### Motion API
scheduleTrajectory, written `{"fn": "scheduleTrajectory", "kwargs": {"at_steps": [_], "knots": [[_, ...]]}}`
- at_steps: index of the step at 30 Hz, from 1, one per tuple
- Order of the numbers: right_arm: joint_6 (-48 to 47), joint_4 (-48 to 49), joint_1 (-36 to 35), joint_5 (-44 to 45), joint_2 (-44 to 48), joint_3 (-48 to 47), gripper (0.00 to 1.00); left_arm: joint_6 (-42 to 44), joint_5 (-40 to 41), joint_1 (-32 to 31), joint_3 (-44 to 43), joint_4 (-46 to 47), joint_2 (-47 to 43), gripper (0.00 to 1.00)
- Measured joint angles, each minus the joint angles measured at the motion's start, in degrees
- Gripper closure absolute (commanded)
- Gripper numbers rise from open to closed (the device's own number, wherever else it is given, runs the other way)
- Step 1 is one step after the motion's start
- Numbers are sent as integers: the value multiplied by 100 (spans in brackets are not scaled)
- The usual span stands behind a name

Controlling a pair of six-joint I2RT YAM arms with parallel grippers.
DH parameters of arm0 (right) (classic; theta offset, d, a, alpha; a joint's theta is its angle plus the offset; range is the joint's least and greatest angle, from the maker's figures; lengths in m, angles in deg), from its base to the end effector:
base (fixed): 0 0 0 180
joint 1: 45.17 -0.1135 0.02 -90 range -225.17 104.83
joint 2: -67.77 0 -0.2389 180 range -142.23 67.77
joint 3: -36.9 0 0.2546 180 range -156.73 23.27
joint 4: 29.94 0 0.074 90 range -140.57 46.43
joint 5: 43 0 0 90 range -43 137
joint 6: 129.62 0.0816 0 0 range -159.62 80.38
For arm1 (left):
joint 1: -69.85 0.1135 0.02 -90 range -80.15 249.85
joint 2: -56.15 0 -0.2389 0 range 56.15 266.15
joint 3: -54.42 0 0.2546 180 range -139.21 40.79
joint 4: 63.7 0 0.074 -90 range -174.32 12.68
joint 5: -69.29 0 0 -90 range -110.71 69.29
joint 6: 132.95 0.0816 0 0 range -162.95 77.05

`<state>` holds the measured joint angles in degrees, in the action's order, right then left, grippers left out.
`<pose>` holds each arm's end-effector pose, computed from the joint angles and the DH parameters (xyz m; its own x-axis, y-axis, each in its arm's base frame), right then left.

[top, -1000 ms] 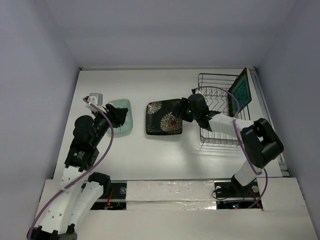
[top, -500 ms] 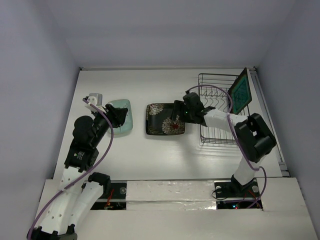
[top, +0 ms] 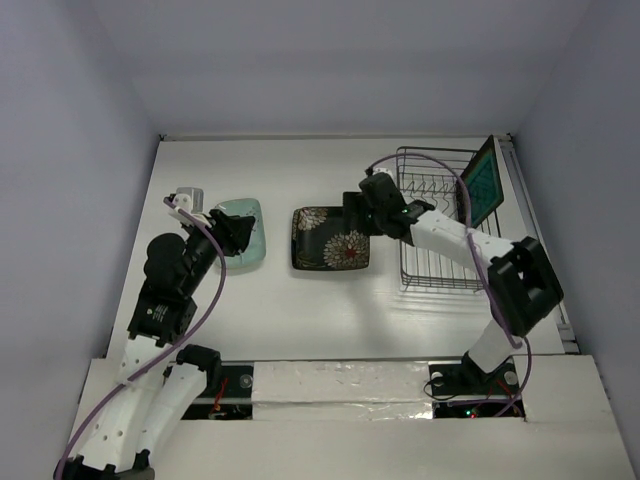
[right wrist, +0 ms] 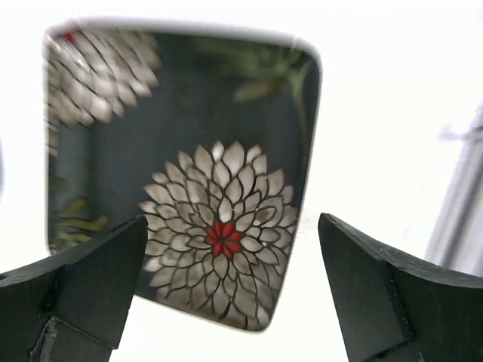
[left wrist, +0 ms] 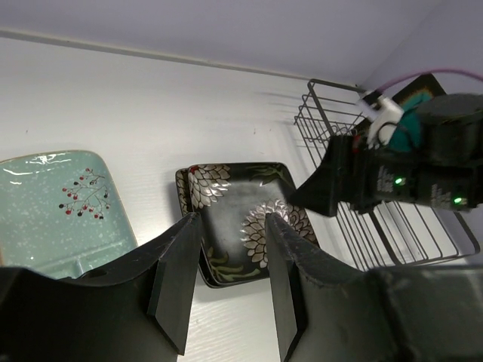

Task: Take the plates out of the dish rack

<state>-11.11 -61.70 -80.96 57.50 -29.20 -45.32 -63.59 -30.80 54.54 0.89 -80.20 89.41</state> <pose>0.3343 0.2227 0.1739 -0.7430 0.0429 -0.6679 -0.1350 0.9678 0.2123 0.2017 -0.0700 0.3429 -0.0917 -0.3347 -0.9378 0.4234 0.8393 -0.3410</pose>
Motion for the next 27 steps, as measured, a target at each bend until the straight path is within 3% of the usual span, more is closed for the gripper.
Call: {"fn": "scheduleTrajectory", "kwargs": {"at_steps": [4, 7, 8, 9, 14, 15, 16, 17, 18, 20, 25, 27], "knots": [[-227, -396, 2, 525, 442, -459, 9, 0, 2, 0, 0, 2, -68, 63], [-485, -717, 33, 1108, 691, -817, 60, 0, 2, 0, 0, 2, -122, 63], [-579, -815, 72, 1274, 769, -911, 94, 0, 4, 0, 0, 2, -138, 63], [-647, -909, 131, 1416, 833, -994, 100, 0, 4, -2, 0, 2, -157, 63], [-1110, -1497, 1311, 2142, 1143, -1543, 100, 4, 105, -111, 0, -20, -247, 62], [-1209, -1613, 1604, 2326, 1161, -1679, 95, 7, 138, -157, 0, -33, -269, 62], [-1292, -1740, 1908, 2507, 1161, -1816, 87, 11, 170, -190, 0, -44, -280, 62], [-1373, -1827, 2181, 2634, 1161, -1921, 52, 15, 186, -225, 0, -48, -280, 62], [-1434, -1908, 2415, 2717, 1163, -2006, 39, 22, 201, -251, 0, -50, -273, 62], [-1652, -2100, 2841, 2734, 1154, -2170, 23, 26, 234, -319, 0, -63, -264, 62], [-2020, -2459, 3536, 2308, 761, -2798, 25, 33, 299, -426, 0, -87, -188, 62], [-2124, -2492, 3657, 2076, 514, -3008, 31, 37, 326, -461, 0, -96, -120, 62]]}}
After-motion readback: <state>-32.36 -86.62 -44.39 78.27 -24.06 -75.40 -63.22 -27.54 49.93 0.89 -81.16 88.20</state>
